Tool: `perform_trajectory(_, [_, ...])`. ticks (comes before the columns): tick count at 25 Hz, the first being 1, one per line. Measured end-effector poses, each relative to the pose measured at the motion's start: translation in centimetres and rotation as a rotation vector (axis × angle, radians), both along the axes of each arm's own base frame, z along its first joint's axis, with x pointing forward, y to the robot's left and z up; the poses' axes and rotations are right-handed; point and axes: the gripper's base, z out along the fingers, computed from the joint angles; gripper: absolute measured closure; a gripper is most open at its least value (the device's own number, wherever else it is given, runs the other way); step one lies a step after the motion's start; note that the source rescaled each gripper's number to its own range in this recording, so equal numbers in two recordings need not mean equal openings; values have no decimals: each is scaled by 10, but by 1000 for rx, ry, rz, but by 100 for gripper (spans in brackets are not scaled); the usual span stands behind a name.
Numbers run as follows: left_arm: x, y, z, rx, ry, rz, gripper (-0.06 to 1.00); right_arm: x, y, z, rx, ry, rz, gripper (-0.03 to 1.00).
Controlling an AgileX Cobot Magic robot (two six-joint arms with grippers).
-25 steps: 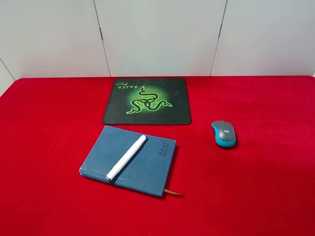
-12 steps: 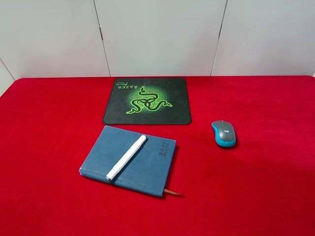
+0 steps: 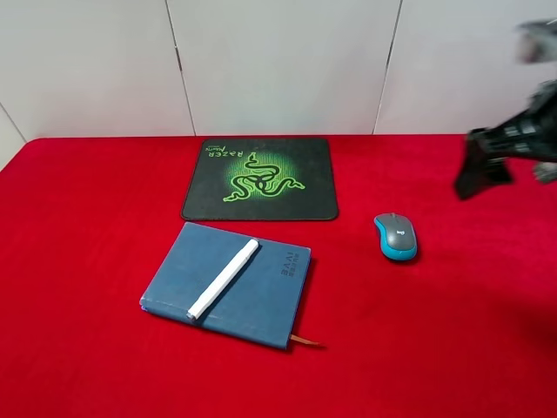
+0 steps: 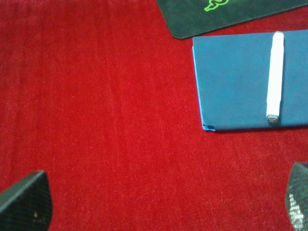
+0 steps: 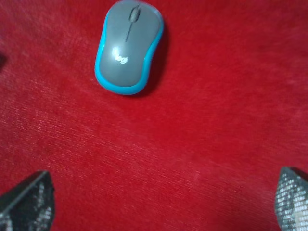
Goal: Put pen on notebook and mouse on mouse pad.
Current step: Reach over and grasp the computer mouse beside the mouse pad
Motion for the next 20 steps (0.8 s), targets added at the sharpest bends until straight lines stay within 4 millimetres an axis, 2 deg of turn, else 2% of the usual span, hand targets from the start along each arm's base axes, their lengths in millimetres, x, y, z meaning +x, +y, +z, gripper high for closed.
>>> perform_trajectory(6, [0, 0, 0, 0, 0, 0, -2, 43, 32, -32, -23, 114, 18, -3])
perform_trajectory(10, [0, 0, 0, 0, 0, 0, -2, 68, 45, -53, -31, 169, -12, -3])
perform_trajectory(14, [0, 0, 0, 0, 0, 0, -2, 83, 51, -74, -43, 213, -32, -3])
perform_trajectory(20, [0, 0, 0, 0, 0, 0, -2, 96, 58, -97, -21, 217, -60, -3])
